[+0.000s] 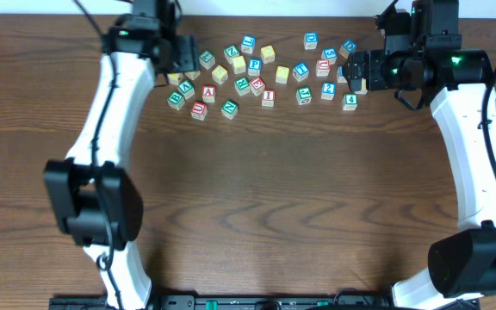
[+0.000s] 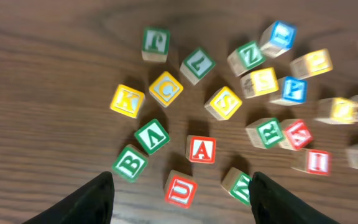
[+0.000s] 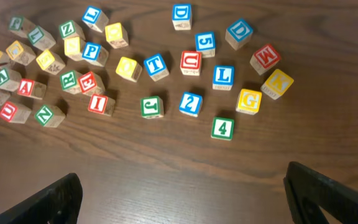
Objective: Spell out AI2
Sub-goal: 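Raise both arms and reach the grippers over the block pile, then lower the left gripper onto the red A block and close, then lift the red A block and carry it toward the table center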
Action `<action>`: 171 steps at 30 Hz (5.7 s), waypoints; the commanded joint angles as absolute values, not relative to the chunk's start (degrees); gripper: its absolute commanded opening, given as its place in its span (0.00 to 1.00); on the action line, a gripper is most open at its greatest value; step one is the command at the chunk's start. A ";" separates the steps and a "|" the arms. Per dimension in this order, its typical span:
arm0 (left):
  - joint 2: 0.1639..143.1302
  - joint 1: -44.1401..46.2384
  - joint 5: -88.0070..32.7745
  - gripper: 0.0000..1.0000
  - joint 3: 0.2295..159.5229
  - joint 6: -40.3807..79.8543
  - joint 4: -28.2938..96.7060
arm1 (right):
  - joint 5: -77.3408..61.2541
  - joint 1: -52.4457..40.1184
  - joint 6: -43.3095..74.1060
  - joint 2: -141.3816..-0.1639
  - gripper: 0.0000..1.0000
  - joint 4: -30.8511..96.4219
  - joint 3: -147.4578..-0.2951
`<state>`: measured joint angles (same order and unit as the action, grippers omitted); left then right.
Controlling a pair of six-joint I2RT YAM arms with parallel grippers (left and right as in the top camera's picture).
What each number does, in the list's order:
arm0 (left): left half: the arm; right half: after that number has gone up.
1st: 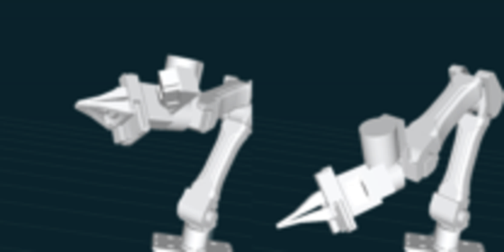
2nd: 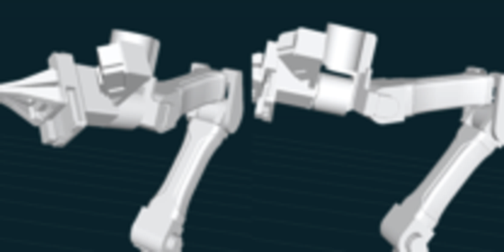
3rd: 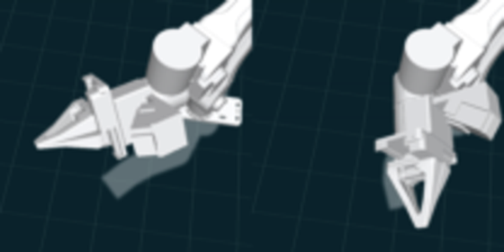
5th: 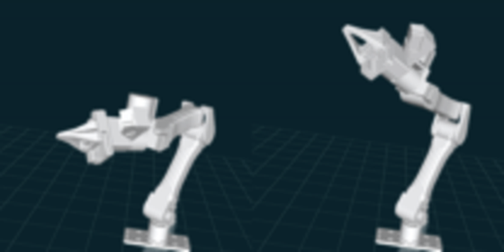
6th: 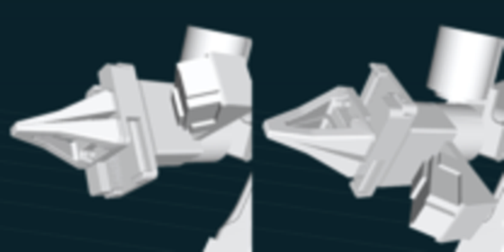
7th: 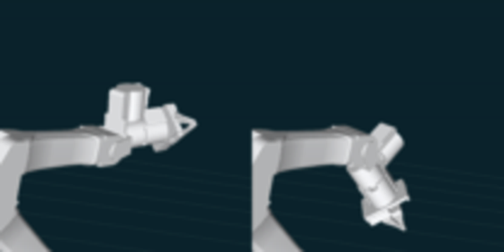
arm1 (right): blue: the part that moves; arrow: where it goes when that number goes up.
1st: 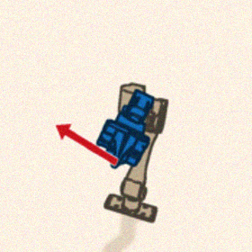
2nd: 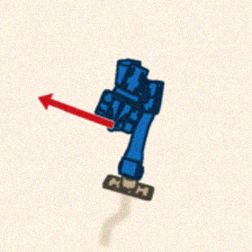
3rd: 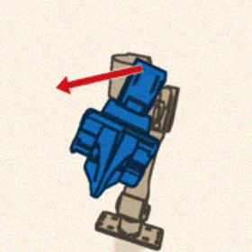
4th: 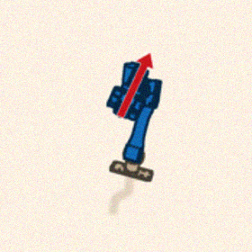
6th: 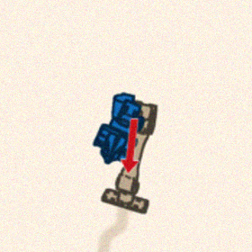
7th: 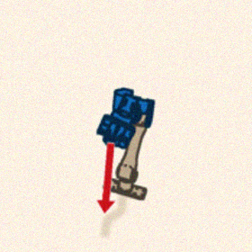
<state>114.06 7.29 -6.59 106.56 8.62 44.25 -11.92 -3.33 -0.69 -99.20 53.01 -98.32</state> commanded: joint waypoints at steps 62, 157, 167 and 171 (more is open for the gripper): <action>134.78 15.27 4.10 0.47 107.09 14.72 35.68 | -12.40 -3.46 -1.34 -99.13 0.99 56.62 -97.76; 119.11 29.45 0.45 0.36 82.74 22.85 32.91 | -11.92 -3.42 -1.39 -99.15 0.99 56.18 -97.73; 119.04 29.45 0.45 0.41 83.15 22.81 33.15 | -11.92 -3.42 -1.39 -99.15 0.99 56.18 -97.73; 118.89 29.45 0.43 0.40 83.20 22.81 33.12 | -11.92 -3.42 -1.39 -99.15 0.99 56.18 -97.73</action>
<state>118.30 29.52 0.32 82.85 22.68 32.99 -11.99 -3.33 -0.69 -99.20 56.07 -98.06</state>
